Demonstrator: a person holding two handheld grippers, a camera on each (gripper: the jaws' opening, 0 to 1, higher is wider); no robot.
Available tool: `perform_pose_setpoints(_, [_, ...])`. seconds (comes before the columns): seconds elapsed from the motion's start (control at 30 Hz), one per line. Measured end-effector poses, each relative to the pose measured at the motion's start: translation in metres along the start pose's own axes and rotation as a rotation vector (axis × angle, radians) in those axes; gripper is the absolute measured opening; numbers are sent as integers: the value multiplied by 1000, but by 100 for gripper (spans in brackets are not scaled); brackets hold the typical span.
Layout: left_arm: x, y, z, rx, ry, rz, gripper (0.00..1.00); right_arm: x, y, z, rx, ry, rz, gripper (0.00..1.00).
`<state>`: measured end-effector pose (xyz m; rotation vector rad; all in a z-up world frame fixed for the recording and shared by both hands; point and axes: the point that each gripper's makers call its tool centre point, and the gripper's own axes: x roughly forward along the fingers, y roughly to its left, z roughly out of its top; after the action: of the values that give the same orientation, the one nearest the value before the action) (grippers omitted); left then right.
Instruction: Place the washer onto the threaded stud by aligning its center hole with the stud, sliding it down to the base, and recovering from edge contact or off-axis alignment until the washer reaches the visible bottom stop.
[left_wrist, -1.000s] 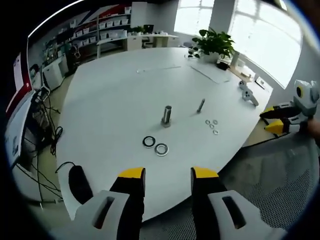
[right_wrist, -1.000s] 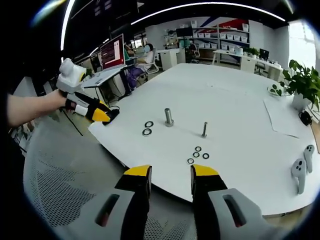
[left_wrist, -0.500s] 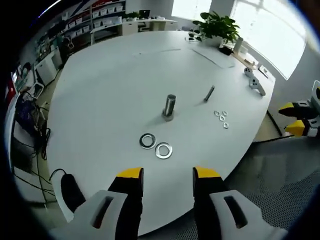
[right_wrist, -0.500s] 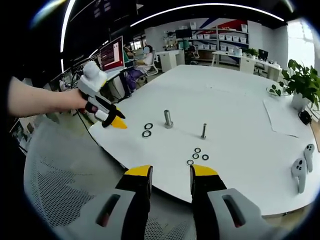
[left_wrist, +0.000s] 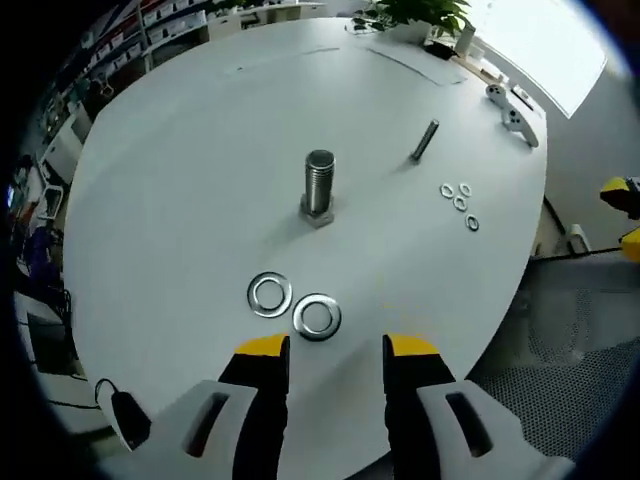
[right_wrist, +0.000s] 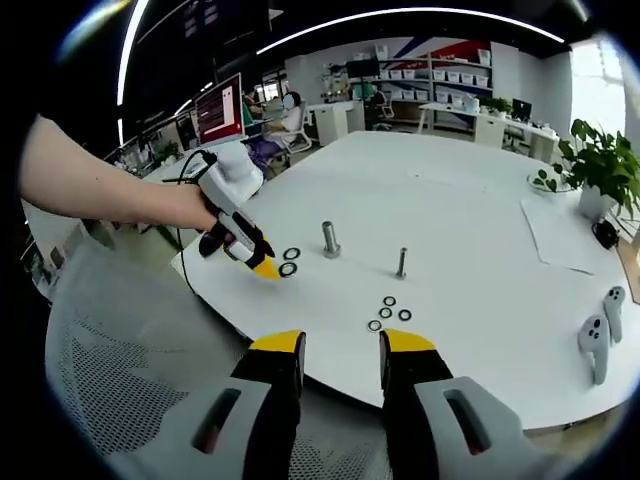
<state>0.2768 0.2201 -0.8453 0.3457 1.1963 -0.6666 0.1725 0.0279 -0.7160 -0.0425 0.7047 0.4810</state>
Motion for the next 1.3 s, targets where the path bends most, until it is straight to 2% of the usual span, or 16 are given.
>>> perform_pose_setpoints(0.23, [16,6,1,-6,49,5,36,0,-2,-1,-7,3,-10,33])
perform_pose_setpoints(0.43, [21,3,3,3,50,13,36,0,-4,0,0,-3,-14,33])
perform_pose_setpoints(0.63, [21,7,6,21,52,28,32,0,-5,0,2,-3,-14,33])
perform_pose_setpoints(0.7, [22,9,6,41,62,57,29,0,-5,0,-2,-3,-16,33])
perform_pose_setpoints(0.87, [24,6,9,71,54,82,28,-1,-6,1,3,-9,-19,33])
perform_pose_setpoints(1.07, [23,6,8,94,68,74,27,-1,-6,1,6,-9,-22,33])
perform_pose_setpoints(1.17, [21,7,4,105,86,73,21,-1,-6,1,6,-8,-23,33])
perform_pose_setpoints(1.3, [20,8,0,112,96,72,21,-1,-6,1,8,-11,-25,33])
